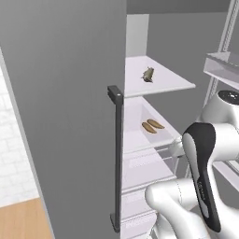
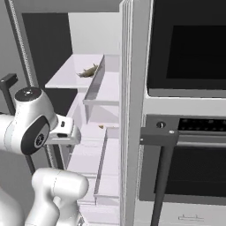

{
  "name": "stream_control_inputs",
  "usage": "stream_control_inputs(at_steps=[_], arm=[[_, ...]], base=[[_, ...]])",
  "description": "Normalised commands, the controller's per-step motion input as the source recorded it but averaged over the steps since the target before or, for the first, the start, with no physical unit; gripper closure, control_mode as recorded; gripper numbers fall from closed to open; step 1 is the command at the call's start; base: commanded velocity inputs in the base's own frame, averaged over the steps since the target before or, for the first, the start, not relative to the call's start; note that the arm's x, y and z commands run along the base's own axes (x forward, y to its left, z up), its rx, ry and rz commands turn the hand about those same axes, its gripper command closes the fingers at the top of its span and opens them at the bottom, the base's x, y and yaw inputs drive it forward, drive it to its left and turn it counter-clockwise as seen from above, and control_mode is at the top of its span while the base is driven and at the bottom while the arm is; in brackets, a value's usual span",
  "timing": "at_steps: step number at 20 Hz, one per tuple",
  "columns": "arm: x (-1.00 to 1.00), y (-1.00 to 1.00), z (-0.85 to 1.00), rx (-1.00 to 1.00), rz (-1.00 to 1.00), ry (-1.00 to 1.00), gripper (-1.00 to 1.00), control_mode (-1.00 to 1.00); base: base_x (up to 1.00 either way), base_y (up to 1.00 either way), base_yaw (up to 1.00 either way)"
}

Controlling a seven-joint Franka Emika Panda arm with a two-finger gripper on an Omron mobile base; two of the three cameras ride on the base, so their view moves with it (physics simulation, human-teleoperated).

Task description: Place one sweet potato and one fish in each tupperware on the nearby counter, to pack two identical lunches.

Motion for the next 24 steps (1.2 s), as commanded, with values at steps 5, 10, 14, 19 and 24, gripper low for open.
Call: stream_control_inputs(at_steps=[5, 10, 14, 19, 24], arm=[[0.0, 0.0, 0.0, 0.0, 0.0, 0.0, -1.0, 1.0], [0.0, 0.0, 0.0, 0.0, 0.0, 0.0, -1.0, 1.0], [0.0, 0.0, 0.0, 0.0, 0.0, 0.0, -1.0, 1.0], [0.0, 0.0, 0.0, 0.0, 0.0, 0.0, -1.0, 1.0], [0.0, 0.0, 0.0, 0.0, 0.0, 0.0, -1.0, 1.0]], base=[[0.58, 0.0, 0.0], [0.46, -0.13, 0.0], [0.53, -0.14, 0.0], [0.15, -0.4, 0.07], [0.13, 0.0, 0.0]])
